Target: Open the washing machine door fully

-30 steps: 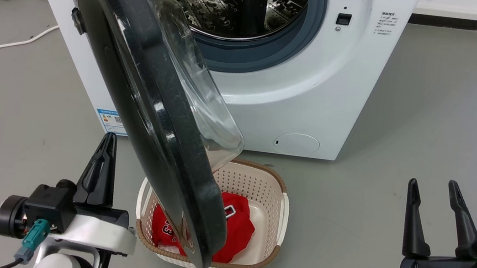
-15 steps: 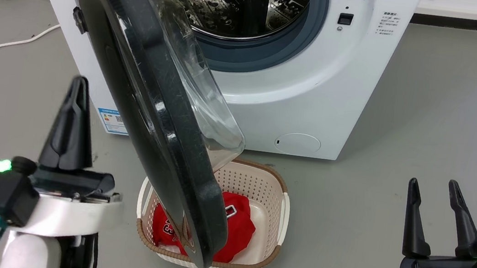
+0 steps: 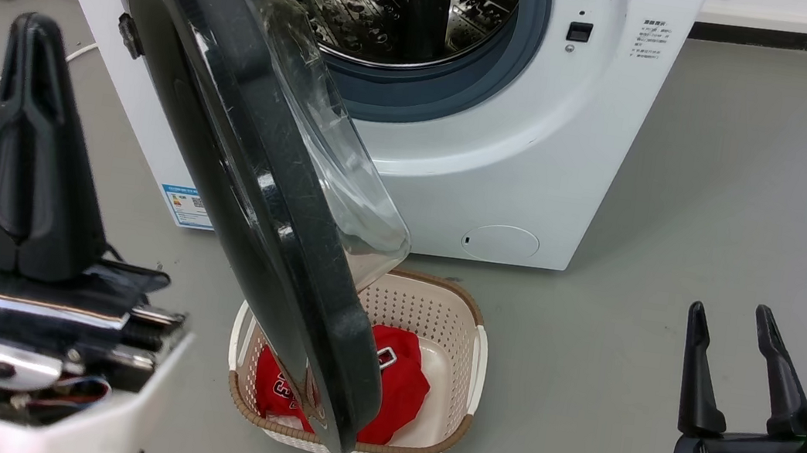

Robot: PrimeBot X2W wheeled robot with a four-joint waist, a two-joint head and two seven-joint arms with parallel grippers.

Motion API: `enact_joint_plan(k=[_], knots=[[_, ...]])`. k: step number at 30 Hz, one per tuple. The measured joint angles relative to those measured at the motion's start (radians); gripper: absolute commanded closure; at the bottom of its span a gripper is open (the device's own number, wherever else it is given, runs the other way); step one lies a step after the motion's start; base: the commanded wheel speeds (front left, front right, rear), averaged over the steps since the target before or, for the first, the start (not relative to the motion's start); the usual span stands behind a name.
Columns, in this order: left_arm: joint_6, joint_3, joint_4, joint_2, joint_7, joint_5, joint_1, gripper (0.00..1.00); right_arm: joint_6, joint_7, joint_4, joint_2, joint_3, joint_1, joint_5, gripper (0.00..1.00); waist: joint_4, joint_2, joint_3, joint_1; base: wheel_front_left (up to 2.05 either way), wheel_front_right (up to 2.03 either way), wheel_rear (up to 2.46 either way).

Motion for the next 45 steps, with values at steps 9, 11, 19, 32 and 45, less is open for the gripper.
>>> enact_joint_plan(k=[9,11,19,32,45], knots=[[-0.039,-0.303,0.03,0.005,-0.001,-0.009,0.124,1.0,0.0,0.0,0.012,0.0,0.012,0.0,0.013,0.0,-0.014,0.0,-0.014,0.0,0.0,0.0,0.0],[-0.04,-0.346,0.081,0.012,-0.001,-0.017,0.173,1.0,0.0,0.0,0.011,0.0,0.013,0.0,0.014,0.0,-0.016,0.0,-0.013,0.0,0.0,0.0,0.0],[-0.044,-0.49,0.319,0.081,0.0,-0.047,0.275,1.0,0.0,0.0,0.012,0.0,0.008,0.004,0.014,0.0,-0.005,0.0,-0.007,0.0,0.0,0.0,0.0],[-0.018,-0.521,0.592,0.061,0.0,-0.069,0.193,1.0,0.0,0.0,0.021,0.0,0.017,-0.008,0.029,0.0,-0.004,0.0,0.022,0.0,0.0,0.0,0.0],[0.081,-0.463,0.634,0.002,0.0,-0.083,0.166,1.0,0.0,0.0,0.044,0.0,0.024,-0.011,0.055,0.0,-0.02,0.0,0.023,0.0,0.0,0.0,0.0]])
